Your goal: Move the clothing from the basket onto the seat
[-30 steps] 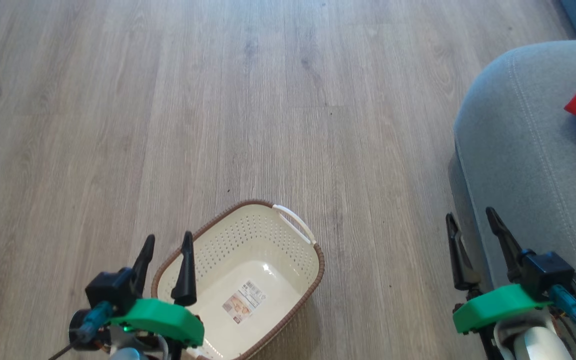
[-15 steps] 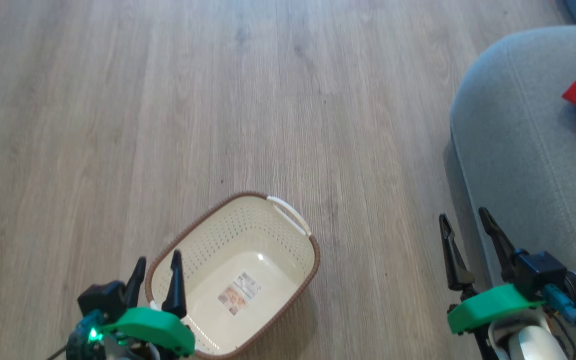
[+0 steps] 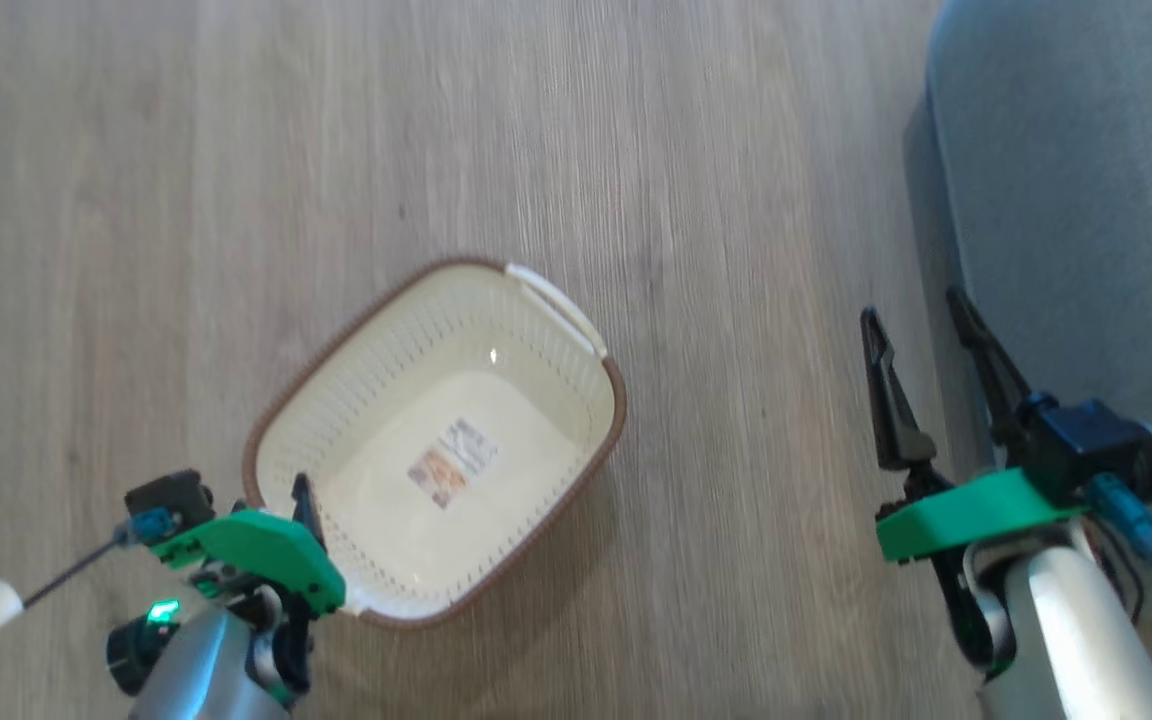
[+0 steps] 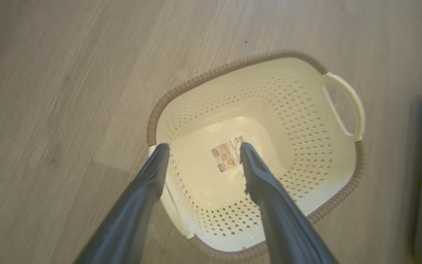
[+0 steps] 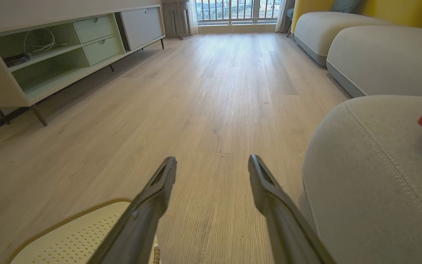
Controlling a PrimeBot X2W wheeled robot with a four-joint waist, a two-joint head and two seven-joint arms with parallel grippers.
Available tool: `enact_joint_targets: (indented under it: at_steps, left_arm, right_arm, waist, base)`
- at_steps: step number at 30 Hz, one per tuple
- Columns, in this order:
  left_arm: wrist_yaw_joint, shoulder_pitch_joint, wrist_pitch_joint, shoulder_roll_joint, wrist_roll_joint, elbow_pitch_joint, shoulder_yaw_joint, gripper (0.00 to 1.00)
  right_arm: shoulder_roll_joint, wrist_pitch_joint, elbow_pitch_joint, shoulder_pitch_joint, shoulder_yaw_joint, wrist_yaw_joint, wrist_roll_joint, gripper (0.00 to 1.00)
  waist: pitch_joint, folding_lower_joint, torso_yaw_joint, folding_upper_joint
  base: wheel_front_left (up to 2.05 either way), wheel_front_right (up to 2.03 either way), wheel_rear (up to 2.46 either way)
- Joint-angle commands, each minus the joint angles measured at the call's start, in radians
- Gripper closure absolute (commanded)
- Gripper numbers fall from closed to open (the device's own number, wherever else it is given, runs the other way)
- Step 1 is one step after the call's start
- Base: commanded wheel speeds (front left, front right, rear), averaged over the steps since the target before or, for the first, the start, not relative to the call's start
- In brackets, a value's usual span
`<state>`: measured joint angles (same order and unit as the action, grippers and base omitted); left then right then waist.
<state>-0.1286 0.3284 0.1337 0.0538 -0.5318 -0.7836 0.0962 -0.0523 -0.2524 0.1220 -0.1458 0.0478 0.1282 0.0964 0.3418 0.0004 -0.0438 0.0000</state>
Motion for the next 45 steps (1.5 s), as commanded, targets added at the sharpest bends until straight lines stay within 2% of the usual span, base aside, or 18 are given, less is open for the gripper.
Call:
enact_joint_targets:
  at_steps: [1, 8, 18, 32, 41, 45]
  left_arm:
    - [-0.012, 0.020, -0.006, 0.025, -0.009, -0.021, -0.036, 0.00]
    - [-0.019, 0.123, -0.011, 0.051, -0.062, -0.256, -0.091, 0.00]
    - [0.047, 0.215, -0.003, 0.050, -0.130, -0.430, -0.133, 0.00]
    - [0.051, 0.262, 0.000, 0.050, -0.163, -0.492, -0.147, 0.00]
    - [0.078, 0.296, -0.006, 0.027, -0.172, -0.501, -0.132, 0.00]
    - [0.067, 0.295, -0.012, 0.020, -0.171, -0.504, -0.123, 0.00]
  right_arm:
    - [-0.002, -0.009, -0.037, -0.026, 0.025, 0.003, -0.006, 0.00]
    - [-0.003, -0.009, -0.043, -0.062, 0.040, 0.003, -0.009, 0.00]
    - [-0.003, -0.009, -0.050, -0.092, 0.049, 0.003, -0.012, 0.00]
    - [-0.015, -0.009, -0.067, -0.105, 0.035, 0.003, -0.021, 0.00]
    - [-0.037, -0.009, -0.087, -0.109, 0.016, 0.003, -0.029, 0.00]
    - [-0.044, -0.009, -0.093, -0.107, 0.010, 0.003, -0.030, 0.00]
  waist:
    - [0.070, -0.0004, -0.014, 0.0000]
    - [0.134, -0.0004, -0.027, 0.0000]
    - [0.197, -0.0004, -0.037, 0.0000]
    - [0.256, -0.0004, -0.039, 0.0000]
    - [0.299, -0.0004, -0.033, 0.0000]
    - [0.308, -0.0004, -0.032, 0.0000]
  base:
    - [0.00, 0.00, 0.00]
    - [0.00, 0.00, 0.00]
    - [0.00, 0.00, 0.00]
    - [0.00, 0.00, 0.00]
    - [0.00, 0.00, 0.00]
    - [0.00, 0.00, 0.00]
